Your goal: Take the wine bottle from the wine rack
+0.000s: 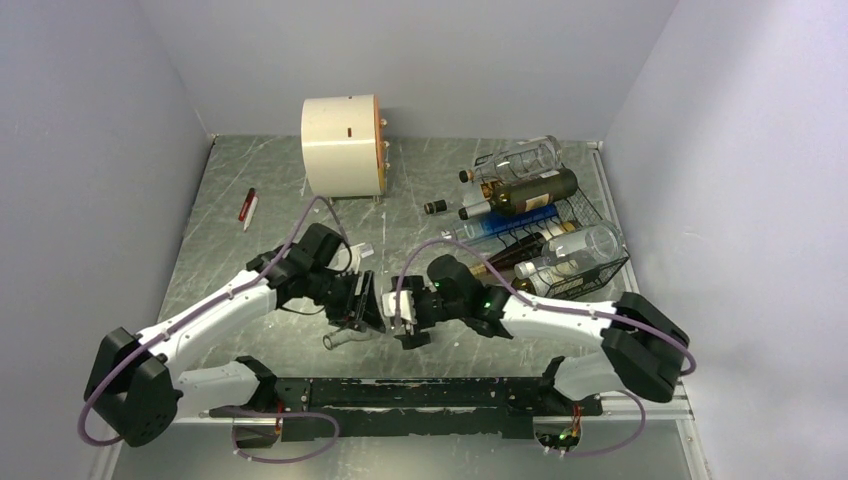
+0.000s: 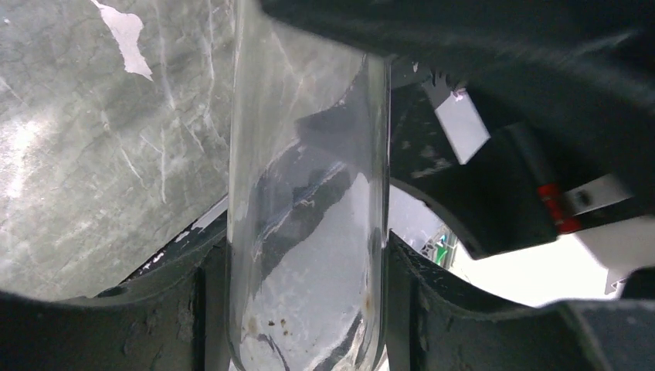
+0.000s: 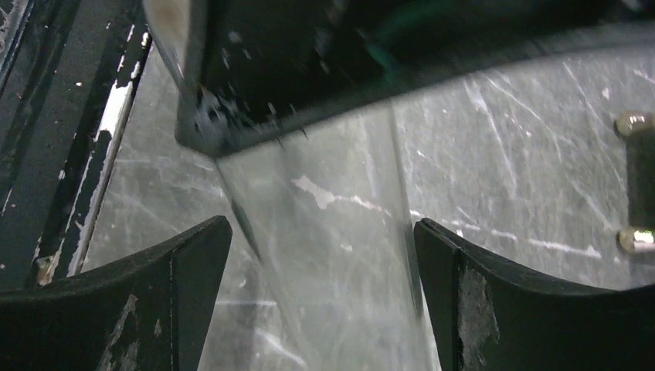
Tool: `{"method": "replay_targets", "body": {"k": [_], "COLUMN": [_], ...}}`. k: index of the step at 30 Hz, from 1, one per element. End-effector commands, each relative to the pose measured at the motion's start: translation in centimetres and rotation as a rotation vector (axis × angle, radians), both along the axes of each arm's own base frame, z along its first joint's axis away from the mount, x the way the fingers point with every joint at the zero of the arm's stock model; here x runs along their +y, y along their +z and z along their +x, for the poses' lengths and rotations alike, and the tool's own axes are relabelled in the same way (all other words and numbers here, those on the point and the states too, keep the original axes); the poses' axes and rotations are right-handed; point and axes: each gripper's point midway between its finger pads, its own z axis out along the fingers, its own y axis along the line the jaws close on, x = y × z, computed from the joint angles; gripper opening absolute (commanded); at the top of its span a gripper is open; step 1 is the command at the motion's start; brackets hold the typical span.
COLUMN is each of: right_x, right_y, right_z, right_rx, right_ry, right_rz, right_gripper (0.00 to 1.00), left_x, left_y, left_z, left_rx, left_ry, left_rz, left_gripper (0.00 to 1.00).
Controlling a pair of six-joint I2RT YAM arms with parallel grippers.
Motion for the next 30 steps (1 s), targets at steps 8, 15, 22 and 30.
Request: {"method": "replay_targets", "body": {"k": [8,15,22,30], "right_x": [4.0,3.1,2.4,1.8], "right_y": [1.1,2.0,2.8,6.1], "right_z": [-0.9,0.4,2.5,6.7], "right_rx": [-0.149,-0.158,-0.089,-0.011], "right_ry": [0.092,-0.047,-0.215,-0.442], "right_rz": [0.2,0.317,0.425,0.555], "right_gripper": [0.47,0.09,0.0,0.0], "left_x": [-1.3,-1.2,1.0,2.3], "left_y": [2.7,4.9,9.2,12.4], "left_z": [1.6,3.5,8.1,9.8], "left_rx": [-0.021,-0.13,-0.376,-0.544], "left_ry": [-0.04,0.013,0.198,0.394], "left_rz": [-0.043,-0.027,0.091,-0.005], "left_gripper": [0.24,0.77,0.98,0.97]}}
